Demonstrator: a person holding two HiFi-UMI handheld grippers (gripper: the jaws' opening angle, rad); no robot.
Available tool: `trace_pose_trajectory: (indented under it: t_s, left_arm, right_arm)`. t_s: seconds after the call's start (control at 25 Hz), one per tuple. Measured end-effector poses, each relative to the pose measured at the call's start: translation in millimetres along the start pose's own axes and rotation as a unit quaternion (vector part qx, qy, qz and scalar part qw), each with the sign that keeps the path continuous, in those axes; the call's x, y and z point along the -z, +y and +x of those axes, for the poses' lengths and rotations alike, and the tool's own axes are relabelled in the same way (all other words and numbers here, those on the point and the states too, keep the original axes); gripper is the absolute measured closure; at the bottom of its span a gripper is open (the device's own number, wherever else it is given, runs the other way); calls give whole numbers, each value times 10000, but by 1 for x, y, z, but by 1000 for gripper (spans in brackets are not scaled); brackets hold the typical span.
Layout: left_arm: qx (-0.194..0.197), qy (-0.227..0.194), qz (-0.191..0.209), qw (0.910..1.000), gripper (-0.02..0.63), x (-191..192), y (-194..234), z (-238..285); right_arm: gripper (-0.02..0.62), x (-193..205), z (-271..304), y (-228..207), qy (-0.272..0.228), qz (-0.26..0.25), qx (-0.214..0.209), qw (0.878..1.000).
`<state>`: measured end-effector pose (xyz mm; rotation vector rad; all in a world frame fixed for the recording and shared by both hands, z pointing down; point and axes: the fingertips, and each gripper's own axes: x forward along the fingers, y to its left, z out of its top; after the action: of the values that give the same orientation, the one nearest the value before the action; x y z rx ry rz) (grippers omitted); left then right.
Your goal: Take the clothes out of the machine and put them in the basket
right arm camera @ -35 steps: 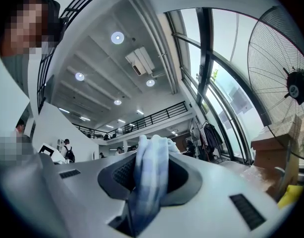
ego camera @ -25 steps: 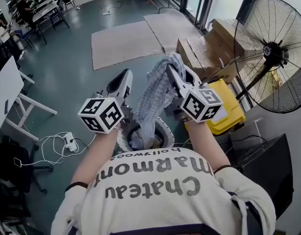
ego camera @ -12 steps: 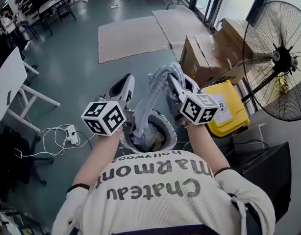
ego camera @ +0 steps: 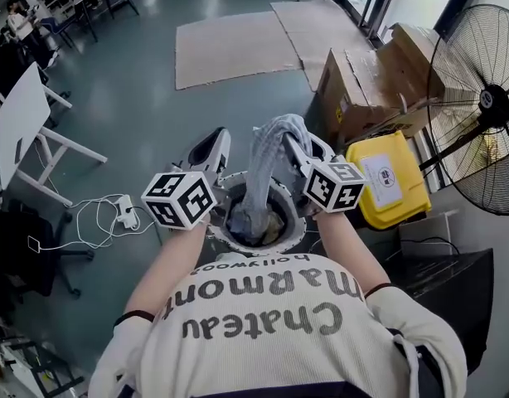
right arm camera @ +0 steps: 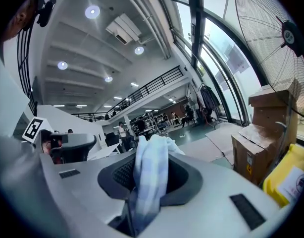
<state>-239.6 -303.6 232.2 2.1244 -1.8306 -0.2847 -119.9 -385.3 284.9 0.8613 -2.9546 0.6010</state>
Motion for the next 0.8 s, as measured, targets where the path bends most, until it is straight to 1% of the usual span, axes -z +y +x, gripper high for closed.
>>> trace_pose_trajectory:
  t_s: [0.28,0.52,0.8]
  left_arm:
    - [-161,155,-65,9997,598,11,17,-2]
    - [-289,361,-208,9987,598,28,35,-6]
    - [-307,657,-385,9966,598,44,74,-19]
  right_arm:
    - [480,46,14,-10,533,239,104,9982]
    - [480,80,23,-16,874,370,213,9953]
    - [480,129,39,-10,1303,662,543,9878]
